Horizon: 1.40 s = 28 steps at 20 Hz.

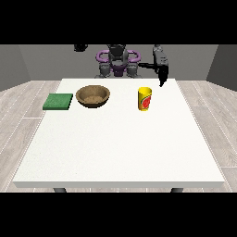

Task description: Pick the cup and pour the ball into the bowl, then pick the bowl and place it on the pad

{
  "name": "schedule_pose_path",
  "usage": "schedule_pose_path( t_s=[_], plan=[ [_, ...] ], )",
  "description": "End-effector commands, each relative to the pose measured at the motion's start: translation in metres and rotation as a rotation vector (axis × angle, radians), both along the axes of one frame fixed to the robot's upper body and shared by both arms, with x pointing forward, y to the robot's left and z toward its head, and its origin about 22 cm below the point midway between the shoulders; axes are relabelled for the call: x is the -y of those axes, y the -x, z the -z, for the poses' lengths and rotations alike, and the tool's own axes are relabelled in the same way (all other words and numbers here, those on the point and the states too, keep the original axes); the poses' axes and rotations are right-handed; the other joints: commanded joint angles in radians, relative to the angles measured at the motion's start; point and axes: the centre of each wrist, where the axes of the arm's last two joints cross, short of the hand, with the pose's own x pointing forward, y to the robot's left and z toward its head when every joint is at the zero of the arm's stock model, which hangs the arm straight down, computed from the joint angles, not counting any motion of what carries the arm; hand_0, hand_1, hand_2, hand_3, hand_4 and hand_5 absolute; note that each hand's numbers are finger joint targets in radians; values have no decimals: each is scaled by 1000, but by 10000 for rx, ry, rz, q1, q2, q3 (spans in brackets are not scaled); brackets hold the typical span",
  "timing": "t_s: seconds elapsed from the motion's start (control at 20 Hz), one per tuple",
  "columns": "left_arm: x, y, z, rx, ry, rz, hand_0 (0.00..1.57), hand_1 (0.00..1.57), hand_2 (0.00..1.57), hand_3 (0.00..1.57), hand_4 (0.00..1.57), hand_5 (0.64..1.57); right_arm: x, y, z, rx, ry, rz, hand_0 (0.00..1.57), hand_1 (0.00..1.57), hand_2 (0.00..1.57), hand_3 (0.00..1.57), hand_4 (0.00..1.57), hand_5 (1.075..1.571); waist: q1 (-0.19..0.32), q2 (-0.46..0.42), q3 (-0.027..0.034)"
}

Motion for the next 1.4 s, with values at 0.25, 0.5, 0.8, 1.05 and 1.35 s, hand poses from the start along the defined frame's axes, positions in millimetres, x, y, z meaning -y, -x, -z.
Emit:
schedule_pose_path(
  t_s=[0.25,0.5,0.8,1.05,1.35],
  plan=[
    [-6,-13,60,-798,12,-321,0,0,0,0,0,1425,22,9,-11,-345,-201,69,0,0,0,0,0,1568,-255,-475,-1],
    [-9,-13,85,-383,394,-208,0,0,0,0,0,1439,38,14,-3,144,-188,-48,0,0,0,0,0,1566,-279,56,-1],
    [-16,-10,106,-968,306,-552,0,0,0,0,0,1414,64,26,-6,-223,-137,-112,0,0,0,0,0,1567,-686,-266,1],
    [-22,-24,96,-470,413,-1008,0,0,0,0,0,1431,83,32,-15,568,100,-375,0,0,0,0,0,1567,-1158,372,2],
    [-58,-14,101,-45,-228,-1618,1121,1121,1571,1499,480,1536,96,51,-37,1355,171,-568,0,0,0,0,0,1564,-1499,1145,-4]
  ],
)
